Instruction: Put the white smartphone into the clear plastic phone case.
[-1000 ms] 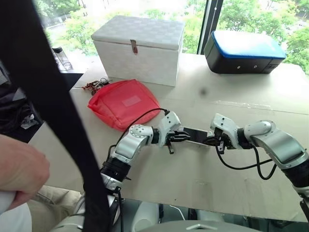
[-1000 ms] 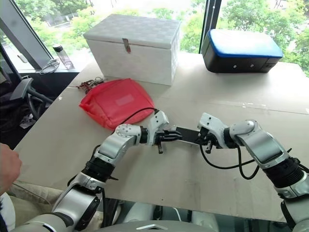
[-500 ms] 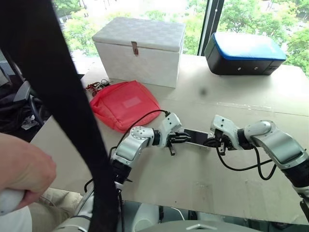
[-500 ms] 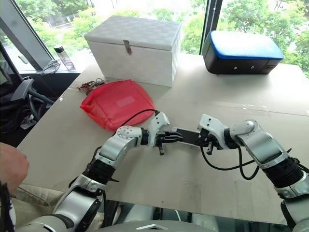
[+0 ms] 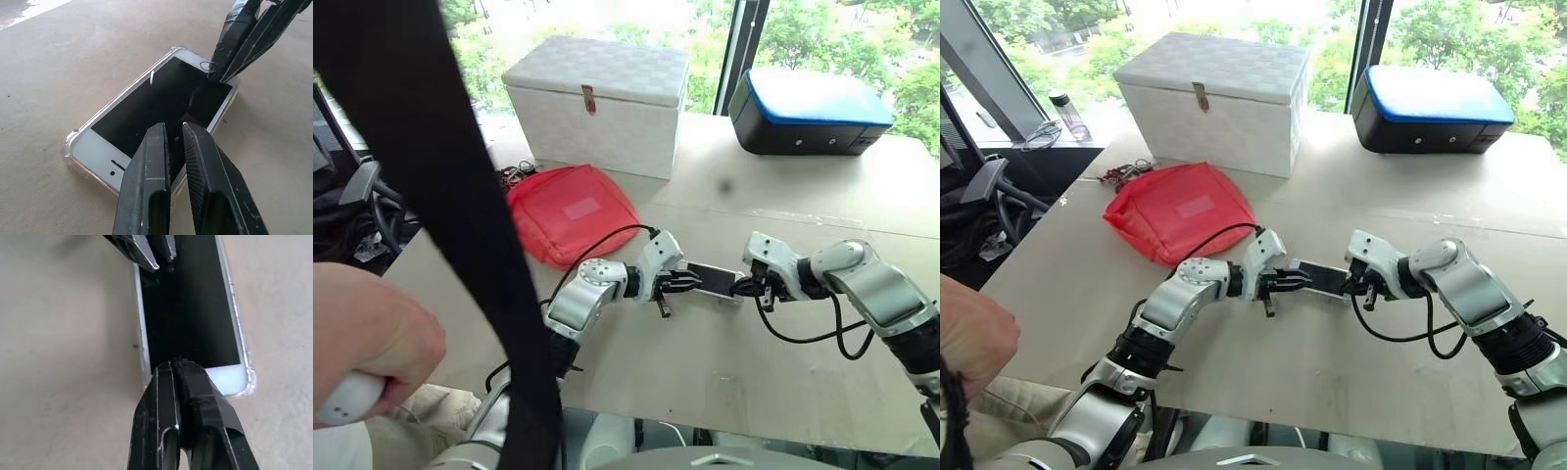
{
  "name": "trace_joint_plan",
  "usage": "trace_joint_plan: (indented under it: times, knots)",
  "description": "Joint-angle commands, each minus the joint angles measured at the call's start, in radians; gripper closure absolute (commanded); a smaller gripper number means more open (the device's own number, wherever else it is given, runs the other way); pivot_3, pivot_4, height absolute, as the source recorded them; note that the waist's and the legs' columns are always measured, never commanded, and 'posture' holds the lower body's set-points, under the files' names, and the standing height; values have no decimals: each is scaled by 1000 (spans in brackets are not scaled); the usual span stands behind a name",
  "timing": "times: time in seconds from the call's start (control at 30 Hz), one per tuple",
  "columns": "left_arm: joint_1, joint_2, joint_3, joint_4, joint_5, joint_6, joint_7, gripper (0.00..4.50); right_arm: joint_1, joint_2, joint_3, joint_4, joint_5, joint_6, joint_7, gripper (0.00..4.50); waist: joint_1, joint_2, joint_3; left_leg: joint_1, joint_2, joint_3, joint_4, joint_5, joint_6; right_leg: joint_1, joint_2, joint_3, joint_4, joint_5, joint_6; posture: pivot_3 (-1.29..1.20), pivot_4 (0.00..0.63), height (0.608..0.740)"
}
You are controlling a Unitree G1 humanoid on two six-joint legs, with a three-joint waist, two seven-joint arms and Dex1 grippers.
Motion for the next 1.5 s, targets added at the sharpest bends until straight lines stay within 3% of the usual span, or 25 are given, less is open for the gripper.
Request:
trace_joint_plan:
  times: [0.03, 0.4, 0.5, 0.63, 0.77, 0.83, 0.9, 0.93, 1.03, 1.1, 1.13, 1.17, 1.2, 1.27, 1.5]
  knots:
    - [15, -7, -13, -27, 0, 22, 8, 3965, 99, -13, 192, 161, -87, 65, 17, 4500, -1, -1, -1, 0, 0, 0, -1, 0, 0, 0, 0, 0, -1, 0, 0, 0, 150, 740]
    - [18, -14, -9, -33, 1, 27, 20, 3965, 138, 13, 160, 115, -87, 58, 17, 4500, 0, -6, -5, 0, 0, 0, -6, -1, 1, 1, 0, -1, -8, 0, 0, 0, 150, 740]
    - [15, -17, -6, -23, 5, 13, 25, 3965, 152, 77, 30, 86, -30, -5, -36, 4500, -3, -7, -5, 1, 0, 0, -8, -1, 0, 1, 0, -1, -8, 0, 0, 0, 150, 740]
    - [22, -27, 28, -23, -13, -33, 34, 3965, 211, 179, -242, -53, 83, -143, -123, 4500, -14, -2, 6, 0, 0, 1, -8, -1, 1, 0, 0, -1, -8, 0, 0, 0, 150, 740]
    - [37, -52, 110, -54, -66, -80, 60, 3965, 308, 229, -433, -201, 162, -219, -190, 4500, -27, 24, 29, -11, 0, 4, -8, 2, 4, -12, 0, 1, -4, 3, 5, 0, 150, 740]
    - [47, -60, 158, -87, -102, -90, 71, 4013, 372, 230, -507, -262, 186, -234, -225, 3923, -23, 27, 36, -24, 0, 4, -5, 5, 0, -27, 1, 0, 3, 3, 6, 0, 150, 740]
    - [55, -63, 200, -119, -136, -80, 86, 4013, 432, 223, -555, -315, 203, -253, -240, 3063, -9, 26, 43, -29, -1, 3, -2, 7, -3, -33, 3, 0, 8, 2, 8, 0, 150, 740]
    - [65, -58, 229, -157, -167, -57, 93, 3470, 480, 219, -602, -354, 225, -259, -242, 2452, -6, 27, 45, -30, -1, 2, -1, 7, -3, -33, 4, -1, 9, 2, 9, 0, 150, 740]
    - [105, -9, 290, -248, -235, -2, 79, 2365, 600, 202, -722, -451, 284, -264, -235, 1239, 1, 28, 51, -33, -1, 2, 3, 7, -3, -33, 5, -3, 10, 1, 10, 0, 150, 740]
    - [125, 22, 306, -284, -265, 24, 71, 1319, 646, 189, -759, -486, 320, -257, -227, 227, -2, 27, 52, -33, -1, 2, 4, 7, -3, -33, 4, -3, 10, 1, 10, 0, 150, 740]
    - [140, 42, 316, -311, -283, 37, 63, 905, 683, 177, -784, -506, 342, -260, -210, 0, -3, 27, 53, -33, -1, 2, 6, 7, -3, -32, 4, -2, 11, 1, 11, 0, 150, 740]
    - [156, 66, 331, -338, -305, 54, 52, 322, 725, 166, -815, -526, 358, -266, -193, 0, -2, 27, 56, -31, -1, 3, 8, 5, 1, -30, 4, -2, 12, 1, 11, 0, 150, 740]
    - [182, 100, 350, -383, -333, 80, 41, 49, 780, 161, -865, -550, 383, -270, -176, 0, -2, 26, 58, -28, -1, 2, 8, 4, 2, -27, 4, -2, 12, 1, 11, 0, 150, 740]
    - [227, 158, 390, -445, -369, 110, 32, 49, 875, 157, -944, -588, 420, -279, -151, 0, -2, 25, 61, -20, -1, 1, 7, 4, 3, -18, 4, -3, 12, 1, 10, 0, 150, 740]
    - [389, 334, 486, -565, -419, 133, -3, 49, 1106, 174, -1051, -606, 427, -371, -95, 0, -2, 25, 61, -20, -1, 0, 7, 4, 2, -18, 2, -4, 11, 0, 10, 0, 150, 740]
